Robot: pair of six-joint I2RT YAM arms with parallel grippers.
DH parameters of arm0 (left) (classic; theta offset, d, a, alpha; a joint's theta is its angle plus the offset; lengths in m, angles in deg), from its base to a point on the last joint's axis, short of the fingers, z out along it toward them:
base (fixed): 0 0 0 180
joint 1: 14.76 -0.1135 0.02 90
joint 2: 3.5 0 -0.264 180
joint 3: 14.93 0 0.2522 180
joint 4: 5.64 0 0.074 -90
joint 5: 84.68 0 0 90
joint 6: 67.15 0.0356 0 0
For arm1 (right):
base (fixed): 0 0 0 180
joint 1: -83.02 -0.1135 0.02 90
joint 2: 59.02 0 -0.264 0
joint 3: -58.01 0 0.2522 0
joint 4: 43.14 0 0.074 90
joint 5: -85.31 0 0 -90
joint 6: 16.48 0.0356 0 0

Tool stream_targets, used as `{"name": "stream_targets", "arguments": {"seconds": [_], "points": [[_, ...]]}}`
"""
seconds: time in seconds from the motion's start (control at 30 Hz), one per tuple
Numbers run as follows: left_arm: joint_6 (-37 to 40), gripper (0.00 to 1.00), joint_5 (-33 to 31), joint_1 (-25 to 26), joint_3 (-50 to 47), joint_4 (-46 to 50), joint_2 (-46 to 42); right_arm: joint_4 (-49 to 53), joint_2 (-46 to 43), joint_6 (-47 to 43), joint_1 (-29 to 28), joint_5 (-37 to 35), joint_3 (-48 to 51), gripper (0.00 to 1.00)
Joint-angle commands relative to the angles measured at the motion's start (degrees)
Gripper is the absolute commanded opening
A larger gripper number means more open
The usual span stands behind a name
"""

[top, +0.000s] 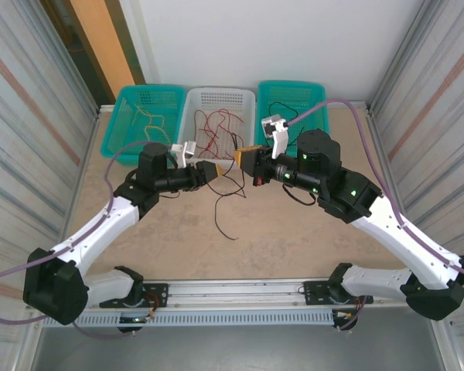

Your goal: Untangle the cables

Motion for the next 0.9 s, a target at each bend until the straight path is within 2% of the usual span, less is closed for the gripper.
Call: {"name": "stream_targets", "arguments": {"seconds": [0.0,0.17,0.3,0.47,0.53,0.6,0.7,0.87], "points": [[-1.5,0.46,1.85,0.02,-0.9,-2.72,1.14,-2.04,-0.27,0.49,-0.37,0.82,-2.79,0.0],[-1.9,0.27,2.74,0.02,-1.25,-3.82,1.54,-2.46,0.17,0.38,-0.1,1.19,-3.2,0.0],[-0.52,0.05,2.93,0.02,-0.73,-2.77,1.4,-2.91,0.35,-0.13,-0.06,0.98,-3.92,0.0],[3.01,0.04,1.45,-0.06,0.28,2.68,1.07,-1.98,-0.52,-2.53,0.34,-3.32,-6.2,0.0],[5.21,0.09,-0.02,-0.07,0.52,6.37,0.13,-0.1,-0.64,-3.84,0.86,-7.84,-7.32,0.0],[8.7,0.27,-4.07,-0.07,1.01,12.64,-1.44,2.36,-0.16,-4.58,3.05,-10.89,-9.02,0.0],[12.97,0.45,-9.95,-0.16,1.17,21.43,-3.3,6.08,1.25,-4.76,8.07,-16.5,-12.22,0.0],[15.8,0.54,-15.04,-0.3,-1.09,28.98,-6.06,7.03,5.76,-6.81,19.41,-16.22,-17.7,0.0]]}}
